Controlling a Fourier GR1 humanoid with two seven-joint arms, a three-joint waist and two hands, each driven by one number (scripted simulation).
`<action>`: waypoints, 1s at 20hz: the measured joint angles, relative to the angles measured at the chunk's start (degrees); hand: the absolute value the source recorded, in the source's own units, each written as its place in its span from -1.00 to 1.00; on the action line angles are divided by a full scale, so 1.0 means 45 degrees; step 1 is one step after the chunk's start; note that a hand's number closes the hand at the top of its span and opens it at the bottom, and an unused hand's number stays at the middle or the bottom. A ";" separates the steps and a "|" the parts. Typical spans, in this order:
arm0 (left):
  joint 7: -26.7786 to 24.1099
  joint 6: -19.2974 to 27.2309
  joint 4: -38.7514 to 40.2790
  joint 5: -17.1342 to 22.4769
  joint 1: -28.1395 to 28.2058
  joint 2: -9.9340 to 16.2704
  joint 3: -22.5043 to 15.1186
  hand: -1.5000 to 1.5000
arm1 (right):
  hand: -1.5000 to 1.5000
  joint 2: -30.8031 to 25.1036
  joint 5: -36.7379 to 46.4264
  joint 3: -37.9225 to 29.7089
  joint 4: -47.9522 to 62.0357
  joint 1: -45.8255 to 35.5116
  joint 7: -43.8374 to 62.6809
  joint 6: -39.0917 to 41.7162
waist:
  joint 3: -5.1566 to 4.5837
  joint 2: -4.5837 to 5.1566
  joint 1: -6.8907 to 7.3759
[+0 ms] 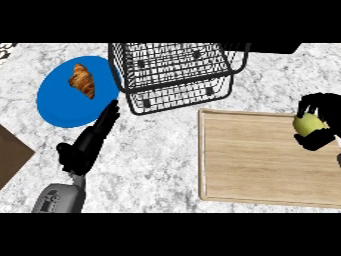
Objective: Pick the lemon from the tray and place it in the tiered basket
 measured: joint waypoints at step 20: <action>0.0104 0.0069 -0.0005 0.0085 0.0202 0.0042 0.0314 0.00 | 1.00 0.0414 -0.3083 -0.2263 0.5167 -0.8921 -0.3134 0.3220 | -0.0005 -0.0236 -0.0611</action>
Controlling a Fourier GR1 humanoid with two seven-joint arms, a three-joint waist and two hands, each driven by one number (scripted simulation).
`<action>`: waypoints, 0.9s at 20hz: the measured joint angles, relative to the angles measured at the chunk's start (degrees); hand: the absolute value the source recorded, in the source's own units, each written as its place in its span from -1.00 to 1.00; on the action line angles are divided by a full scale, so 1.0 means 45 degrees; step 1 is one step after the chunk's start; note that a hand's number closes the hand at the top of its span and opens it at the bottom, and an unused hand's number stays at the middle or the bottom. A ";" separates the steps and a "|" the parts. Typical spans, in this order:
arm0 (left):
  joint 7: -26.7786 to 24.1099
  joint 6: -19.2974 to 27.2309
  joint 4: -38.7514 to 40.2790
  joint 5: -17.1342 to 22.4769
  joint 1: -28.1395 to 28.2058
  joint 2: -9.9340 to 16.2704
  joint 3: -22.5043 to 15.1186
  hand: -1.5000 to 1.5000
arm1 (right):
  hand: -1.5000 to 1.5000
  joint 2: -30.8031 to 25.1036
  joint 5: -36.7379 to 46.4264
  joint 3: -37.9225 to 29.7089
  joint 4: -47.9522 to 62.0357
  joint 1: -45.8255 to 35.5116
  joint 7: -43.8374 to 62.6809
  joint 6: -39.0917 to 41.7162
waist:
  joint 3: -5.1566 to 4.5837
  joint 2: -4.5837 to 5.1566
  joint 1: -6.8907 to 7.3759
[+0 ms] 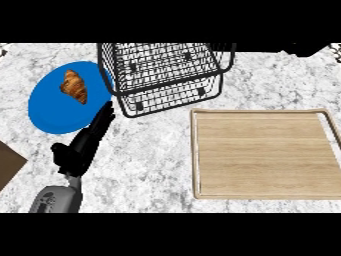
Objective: Pick the lemon from the tray and place it in the tiered basket
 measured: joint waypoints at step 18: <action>-0.0105 0.0029 0.0070 -0.0231 -0.0120 -0.0162 -0.0134 0.00 | 1.00 0.3529 0.0376 -0.0040 0.4032 -0.6028 0.3643 -0.1294 | -0.0017 0.0126 0.0274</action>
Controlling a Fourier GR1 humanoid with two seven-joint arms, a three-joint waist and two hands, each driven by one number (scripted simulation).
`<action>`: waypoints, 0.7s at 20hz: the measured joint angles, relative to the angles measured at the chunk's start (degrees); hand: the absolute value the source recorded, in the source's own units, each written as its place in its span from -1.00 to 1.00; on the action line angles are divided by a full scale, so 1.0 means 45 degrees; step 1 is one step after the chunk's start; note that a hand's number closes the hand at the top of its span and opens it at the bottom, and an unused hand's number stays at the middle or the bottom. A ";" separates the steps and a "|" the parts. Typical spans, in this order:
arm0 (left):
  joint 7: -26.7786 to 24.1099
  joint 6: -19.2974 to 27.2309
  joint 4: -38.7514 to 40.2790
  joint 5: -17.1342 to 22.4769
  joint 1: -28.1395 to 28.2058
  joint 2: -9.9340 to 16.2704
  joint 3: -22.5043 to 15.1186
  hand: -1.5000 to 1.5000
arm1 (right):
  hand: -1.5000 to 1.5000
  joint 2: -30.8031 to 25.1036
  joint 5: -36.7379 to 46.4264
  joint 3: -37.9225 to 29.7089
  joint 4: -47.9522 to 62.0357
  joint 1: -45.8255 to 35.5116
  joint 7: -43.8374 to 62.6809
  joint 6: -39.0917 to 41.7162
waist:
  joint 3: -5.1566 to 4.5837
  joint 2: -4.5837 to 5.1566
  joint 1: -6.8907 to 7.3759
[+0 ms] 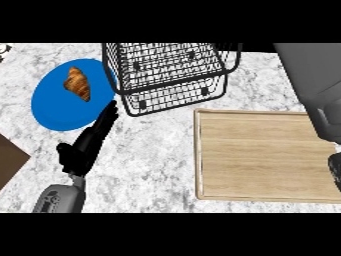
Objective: Pick the lemon from the tray and place it in the tiered basket
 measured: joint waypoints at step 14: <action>0.0067 -0.0282 0.0067 0.0181 -0.0259 0.0174 0.0202 0.00 | 1.00 0.2241 0.0138 -0.0342 0.2513 -0.1036 -0.0525 -0.1659 | -0.0002 0.0084 0.0165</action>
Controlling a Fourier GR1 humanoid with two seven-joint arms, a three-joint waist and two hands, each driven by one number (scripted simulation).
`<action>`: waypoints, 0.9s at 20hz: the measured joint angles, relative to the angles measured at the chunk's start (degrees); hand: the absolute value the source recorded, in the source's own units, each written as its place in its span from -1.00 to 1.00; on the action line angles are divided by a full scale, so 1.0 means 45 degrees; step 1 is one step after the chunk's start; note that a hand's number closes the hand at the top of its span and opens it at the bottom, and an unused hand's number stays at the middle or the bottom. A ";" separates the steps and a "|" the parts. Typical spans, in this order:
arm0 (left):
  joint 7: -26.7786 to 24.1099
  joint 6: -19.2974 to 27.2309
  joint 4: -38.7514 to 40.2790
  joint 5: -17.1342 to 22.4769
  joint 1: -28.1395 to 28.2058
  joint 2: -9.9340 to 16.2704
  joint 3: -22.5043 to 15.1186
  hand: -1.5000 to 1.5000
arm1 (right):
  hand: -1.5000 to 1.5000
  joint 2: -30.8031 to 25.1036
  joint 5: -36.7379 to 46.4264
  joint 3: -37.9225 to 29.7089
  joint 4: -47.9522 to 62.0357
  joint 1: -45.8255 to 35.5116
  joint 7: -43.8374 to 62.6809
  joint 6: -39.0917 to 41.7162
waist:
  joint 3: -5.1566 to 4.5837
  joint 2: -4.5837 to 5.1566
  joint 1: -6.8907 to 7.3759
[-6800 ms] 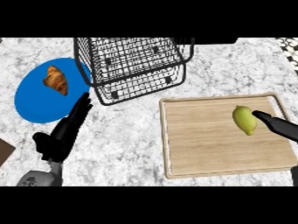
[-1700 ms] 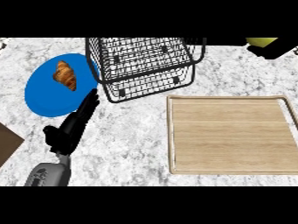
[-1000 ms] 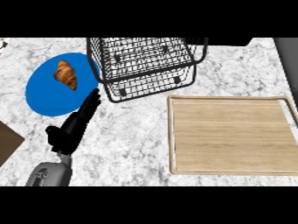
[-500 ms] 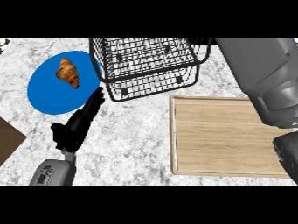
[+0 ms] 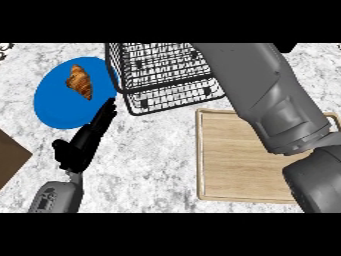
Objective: Pick the lemon from the tray and place it in the tiered basket
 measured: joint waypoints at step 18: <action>-0.0036 0.0128 -0.0174 -0.0147 0.0223 -0.0127 -0.0081 0.00 | -1.00 0.0226 -0.2919 -0.2957 0.1237 -0.0434 0.2914 0.0162 | 0.0003 -0.0041 -0.0119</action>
